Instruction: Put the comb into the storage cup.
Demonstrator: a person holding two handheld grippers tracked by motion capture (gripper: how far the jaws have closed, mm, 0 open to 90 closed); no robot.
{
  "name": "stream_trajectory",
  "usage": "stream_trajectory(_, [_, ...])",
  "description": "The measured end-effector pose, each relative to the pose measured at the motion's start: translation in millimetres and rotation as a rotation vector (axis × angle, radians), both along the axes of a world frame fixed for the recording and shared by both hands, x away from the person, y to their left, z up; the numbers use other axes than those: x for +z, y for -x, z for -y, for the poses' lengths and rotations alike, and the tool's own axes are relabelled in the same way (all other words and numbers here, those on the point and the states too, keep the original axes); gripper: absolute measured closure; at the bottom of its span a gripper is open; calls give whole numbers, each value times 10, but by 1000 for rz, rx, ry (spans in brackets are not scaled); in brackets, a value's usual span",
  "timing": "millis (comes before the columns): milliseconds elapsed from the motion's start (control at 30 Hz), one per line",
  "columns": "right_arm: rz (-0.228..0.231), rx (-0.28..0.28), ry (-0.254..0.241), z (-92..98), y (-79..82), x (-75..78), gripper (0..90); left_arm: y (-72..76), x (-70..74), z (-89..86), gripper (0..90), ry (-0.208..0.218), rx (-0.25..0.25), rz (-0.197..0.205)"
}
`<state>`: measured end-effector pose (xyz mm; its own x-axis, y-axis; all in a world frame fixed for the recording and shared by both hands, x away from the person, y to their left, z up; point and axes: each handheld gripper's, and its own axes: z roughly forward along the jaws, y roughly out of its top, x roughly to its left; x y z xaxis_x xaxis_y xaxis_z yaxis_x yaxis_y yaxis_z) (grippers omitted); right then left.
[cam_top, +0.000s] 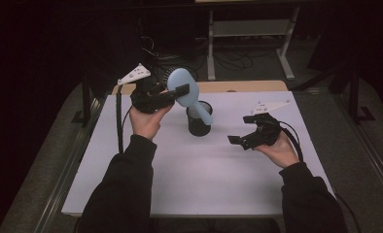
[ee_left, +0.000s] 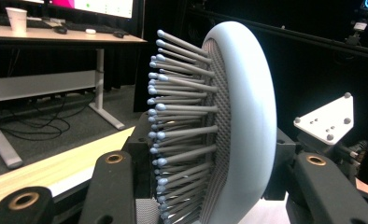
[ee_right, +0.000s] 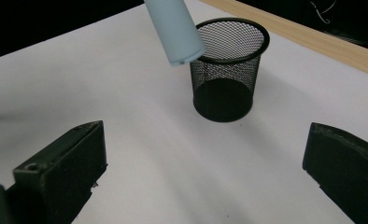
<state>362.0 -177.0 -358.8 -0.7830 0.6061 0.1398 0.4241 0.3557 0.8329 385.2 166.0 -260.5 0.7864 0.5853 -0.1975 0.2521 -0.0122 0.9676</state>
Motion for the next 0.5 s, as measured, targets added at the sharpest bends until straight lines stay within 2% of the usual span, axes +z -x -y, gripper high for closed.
stream_trajectory(267, [12,-22,-16,136,82,-65,0,-53,58,29,516,-3,-16,7])
stream_trajectory(500, [19,-33,-25,227,156,-138,0,-96,120,60,516,-33,-15,31])
